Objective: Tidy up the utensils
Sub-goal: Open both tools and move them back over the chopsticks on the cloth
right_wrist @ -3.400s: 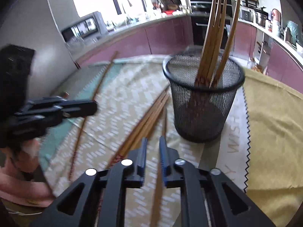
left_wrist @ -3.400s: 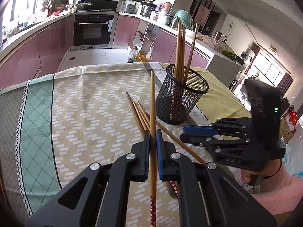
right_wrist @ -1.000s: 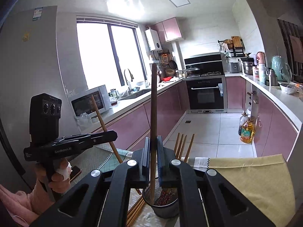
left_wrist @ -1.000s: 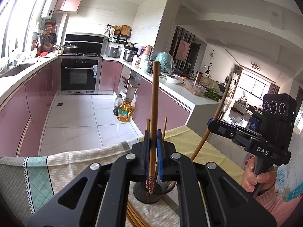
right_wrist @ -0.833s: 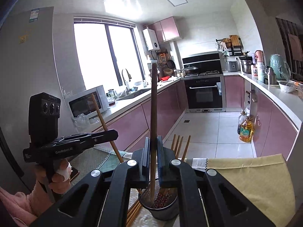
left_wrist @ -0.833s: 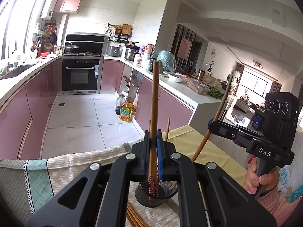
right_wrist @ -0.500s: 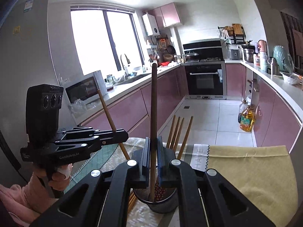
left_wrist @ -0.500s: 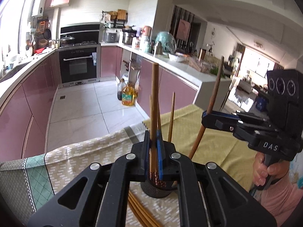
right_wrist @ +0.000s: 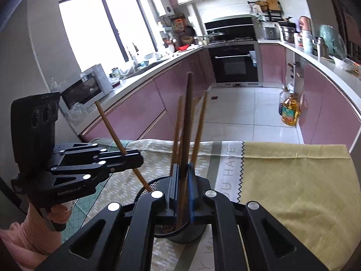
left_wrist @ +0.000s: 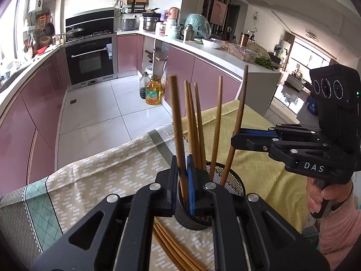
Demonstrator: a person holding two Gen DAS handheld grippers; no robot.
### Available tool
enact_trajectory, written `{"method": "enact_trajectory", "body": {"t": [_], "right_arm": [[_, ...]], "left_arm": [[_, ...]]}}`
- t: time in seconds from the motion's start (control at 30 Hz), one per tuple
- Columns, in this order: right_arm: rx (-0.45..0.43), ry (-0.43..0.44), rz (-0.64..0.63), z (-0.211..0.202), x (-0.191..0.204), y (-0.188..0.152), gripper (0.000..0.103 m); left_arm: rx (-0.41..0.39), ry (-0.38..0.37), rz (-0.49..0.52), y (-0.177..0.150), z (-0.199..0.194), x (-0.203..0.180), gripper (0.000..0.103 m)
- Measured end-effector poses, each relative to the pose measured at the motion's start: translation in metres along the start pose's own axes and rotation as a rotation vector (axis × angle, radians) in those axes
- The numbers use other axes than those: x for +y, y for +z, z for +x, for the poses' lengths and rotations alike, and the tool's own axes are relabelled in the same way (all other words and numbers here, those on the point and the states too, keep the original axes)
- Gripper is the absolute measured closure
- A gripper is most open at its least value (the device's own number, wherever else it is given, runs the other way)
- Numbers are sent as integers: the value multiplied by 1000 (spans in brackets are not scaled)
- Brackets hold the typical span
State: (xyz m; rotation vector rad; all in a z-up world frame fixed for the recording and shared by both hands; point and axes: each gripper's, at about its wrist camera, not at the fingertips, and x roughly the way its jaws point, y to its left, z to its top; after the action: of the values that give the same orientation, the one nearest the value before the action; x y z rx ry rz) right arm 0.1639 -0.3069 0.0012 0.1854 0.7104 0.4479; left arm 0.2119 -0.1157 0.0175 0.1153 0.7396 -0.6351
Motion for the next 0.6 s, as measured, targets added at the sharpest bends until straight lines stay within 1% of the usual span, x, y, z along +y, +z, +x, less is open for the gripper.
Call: {"method": "enact_trajectory", "body": {"t": [0.1,0.17,0.3,0.37,0.43,0.53,0.6], "right_arm": [[-6,-6,26,3,-6,0,92],[-12,-9,31,3,-7,-2,82],[-30,-14,21,-3,-3,-5,75],[-45,-10,17,-8,-1,-6,68],[-63,-6,8,-15,4,-9,66],[-85,17,-19,-27,15,-17,58],[-89,34,-46,-33,23,-22,58]], "left_arm": [[-9,2,-14,1,3,0,94],[-21,4,-23,-1,2,2,91],[-39,10,-53,-5,-4,8,88],[-48,12,-72,-8,-7,12,87],[-58,15,-84,-13,-12,13,86],[-81,39,-86,-21,-20,12,82],[-105,53,-81,-31,-30,12,79]]}}
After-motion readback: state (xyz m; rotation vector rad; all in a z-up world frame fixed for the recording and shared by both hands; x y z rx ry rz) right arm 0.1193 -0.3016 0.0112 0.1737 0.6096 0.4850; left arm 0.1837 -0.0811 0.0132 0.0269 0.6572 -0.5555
